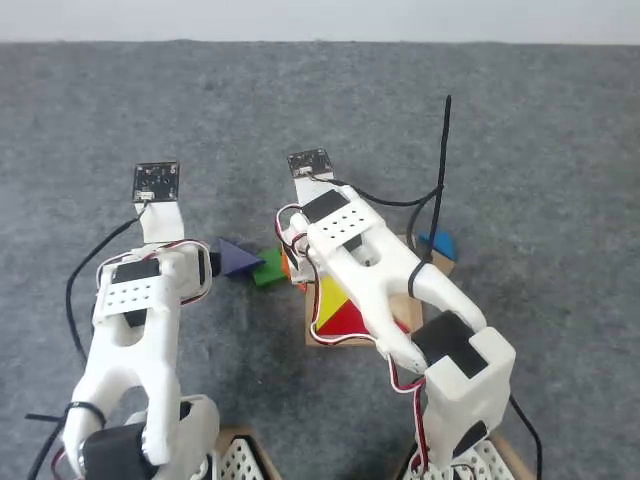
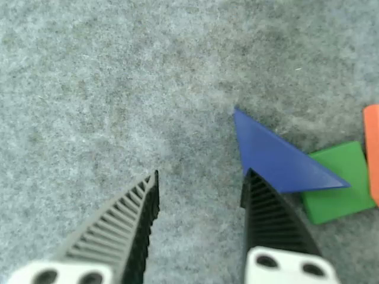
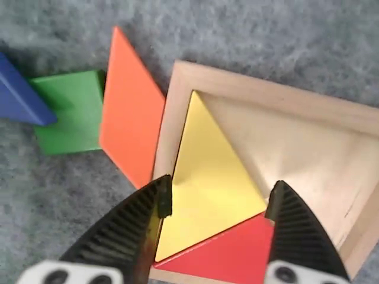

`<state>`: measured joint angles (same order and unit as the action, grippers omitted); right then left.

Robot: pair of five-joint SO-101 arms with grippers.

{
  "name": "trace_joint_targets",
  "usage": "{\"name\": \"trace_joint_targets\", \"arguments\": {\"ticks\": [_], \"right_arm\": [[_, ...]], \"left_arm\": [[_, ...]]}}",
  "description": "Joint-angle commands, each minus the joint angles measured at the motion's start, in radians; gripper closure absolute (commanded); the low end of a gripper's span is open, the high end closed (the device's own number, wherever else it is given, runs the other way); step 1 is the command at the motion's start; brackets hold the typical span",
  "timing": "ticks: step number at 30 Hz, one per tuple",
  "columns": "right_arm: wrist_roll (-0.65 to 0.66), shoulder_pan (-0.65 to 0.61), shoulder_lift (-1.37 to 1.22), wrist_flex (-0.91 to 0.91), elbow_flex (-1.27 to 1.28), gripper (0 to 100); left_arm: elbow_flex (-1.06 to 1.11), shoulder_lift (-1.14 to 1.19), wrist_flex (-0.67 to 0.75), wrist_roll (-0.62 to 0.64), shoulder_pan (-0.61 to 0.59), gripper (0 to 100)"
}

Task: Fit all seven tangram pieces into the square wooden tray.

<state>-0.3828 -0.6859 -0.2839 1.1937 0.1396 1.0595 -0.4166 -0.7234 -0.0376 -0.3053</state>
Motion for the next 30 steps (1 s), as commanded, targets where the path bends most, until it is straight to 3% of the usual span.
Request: {"name": "trace_joint_targets", "arguments": {"ticks": [1,8,12,18,24,30], "right_arm": [[0.015,-0.001,0.022,-0.007,-0.026,75.7],[0.084,0.111,0.282,0.056,-0.028,75.7],[0.209,0.236,0.535,0.056,0.089,75.7],[0.423,0.486,0.837,0.001,0.462,75.7],[0.56,0.662,0.995,-0.246,0.885,75.7],[0.56,0.677,1.004,-0.371,1.054,75.7]], "left_arm": [[-0.021,-0.002,0.021,0.006,-0.005,78],[-0.021,-0.003,0.018,0.006,-0.006,78],[-0.028,-0.011,0.012,-0.003,-0.006,78],[-0.226,-0.003,-0.219,-0.049,0.009,78],[-0.433,-0.002,-0.462,-0.146,0.203,78],[-0.556,0.012,-0.574,-0.189,0.345,78]]}}
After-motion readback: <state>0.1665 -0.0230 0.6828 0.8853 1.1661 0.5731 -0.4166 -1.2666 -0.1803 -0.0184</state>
